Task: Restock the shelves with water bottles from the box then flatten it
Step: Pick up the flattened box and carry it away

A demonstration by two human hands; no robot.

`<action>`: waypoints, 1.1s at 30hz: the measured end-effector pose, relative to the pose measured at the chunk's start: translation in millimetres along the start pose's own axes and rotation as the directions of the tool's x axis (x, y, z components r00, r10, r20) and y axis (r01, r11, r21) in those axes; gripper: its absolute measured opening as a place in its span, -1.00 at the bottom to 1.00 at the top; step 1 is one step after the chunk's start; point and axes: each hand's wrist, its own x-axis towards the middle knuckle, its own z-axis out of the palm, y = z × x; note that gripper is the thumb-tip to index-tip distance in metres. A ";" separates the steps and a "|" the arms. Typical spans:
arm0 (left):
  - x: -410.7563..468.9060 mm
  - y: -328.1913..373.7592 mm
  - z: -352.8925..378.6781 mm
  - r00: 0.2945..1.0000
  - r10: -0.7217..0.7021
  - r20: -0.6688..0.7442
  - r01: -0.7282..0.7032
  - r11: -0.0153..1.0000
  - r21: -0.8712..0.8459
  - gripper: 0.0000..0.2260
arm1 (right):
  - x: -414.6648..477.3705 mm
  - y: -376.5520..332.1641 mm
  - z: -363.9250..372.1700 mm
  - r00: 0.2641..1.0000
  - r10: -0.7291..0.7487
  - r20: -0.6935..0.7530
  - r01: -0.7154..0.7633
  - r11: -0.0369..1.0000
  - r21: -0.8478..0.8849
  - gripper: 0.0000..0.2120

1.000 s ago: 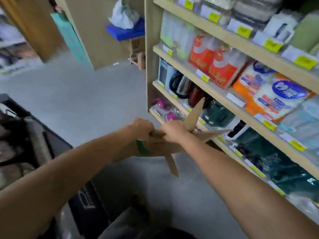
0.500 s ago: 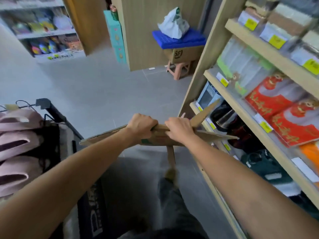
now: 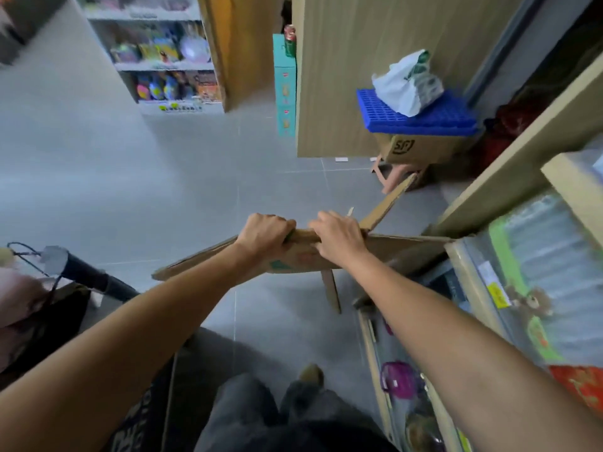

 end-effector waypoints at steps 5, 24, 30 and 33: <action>47.9 -40.0 -1.9 0.994 -0.103 -0.036 0.103 0.995 -0.001 -0.81 | 76.5 22.3 -12.4 0.991 -0.136 -0.003 0.136 0.991 -0.005 -0.85; 225.8 -286.9 46.4 0.966 -0.260 0.008 0.259 0.959 -0.115 -0.79 | 417.9 18.8 2.3 0.901 -0.383 0.202 0.410 0.905 -0.110 -0.79; 225.4 -385.1 51.0 0.913 -0.405 0.045 0.407 0.901 -0.150 -0.83 | 527.5 -41.0 -3.1 0.824 -0.519 0.227 0.555 0.819 -0.144 -0.77; 211.6 -434.9 54.9 0.857 -0.510 0.071 0.514 0.838 -0.185 -0.83 | 575.6 -83.0 -4.4 0.767 -0.608 0.207 0.637 0.759 -0.132 -0.80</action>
